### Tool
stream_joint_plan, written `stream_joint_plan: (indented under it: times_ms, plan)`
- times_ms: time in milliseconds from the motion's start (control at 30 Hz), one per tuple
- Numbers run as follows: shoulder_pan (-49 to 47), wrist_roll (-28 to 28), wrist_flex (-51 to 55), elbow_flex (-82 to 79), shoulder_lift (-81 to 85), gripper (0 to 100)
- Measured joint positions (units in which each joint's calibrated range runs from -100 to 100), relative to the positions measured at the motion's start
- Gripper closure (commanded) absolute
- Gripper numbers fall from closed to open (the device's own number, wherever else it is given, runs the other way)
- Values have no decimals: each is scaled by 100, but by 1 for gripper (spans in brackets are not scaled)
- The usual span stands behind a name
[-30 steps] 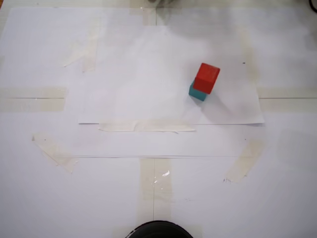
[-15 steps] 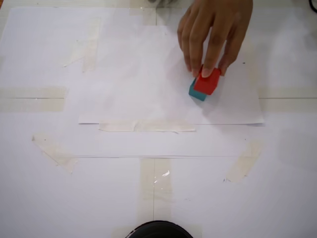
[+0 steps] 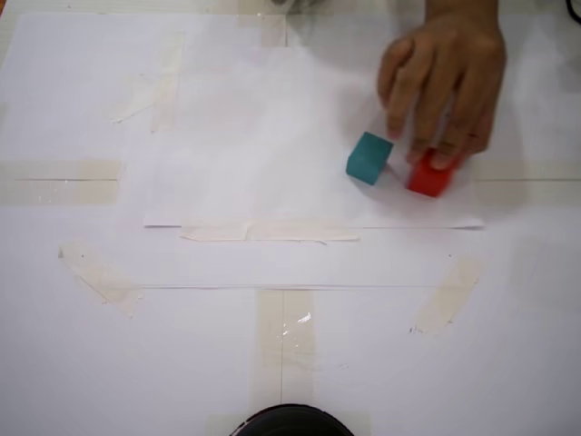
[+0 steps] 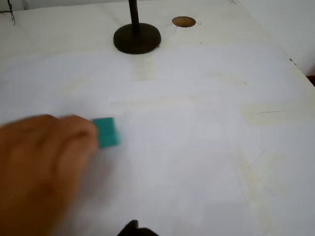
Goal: Put the red cube on the top of the blue cube.
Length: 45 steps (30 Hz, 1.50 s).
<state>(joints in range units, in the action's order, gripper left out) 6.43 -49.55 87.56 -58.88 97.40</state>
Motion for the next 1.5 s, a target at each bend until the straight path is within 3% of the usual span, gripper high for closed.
stream_joint_plan:
  times_ms: [933,1133,1500]
  plan:
    - [44,161,-81,-136,-78,100]
    - [-95,230,-358,208,-1328,100]
    - [-1235,-254,-1431,2151,-5145,100]
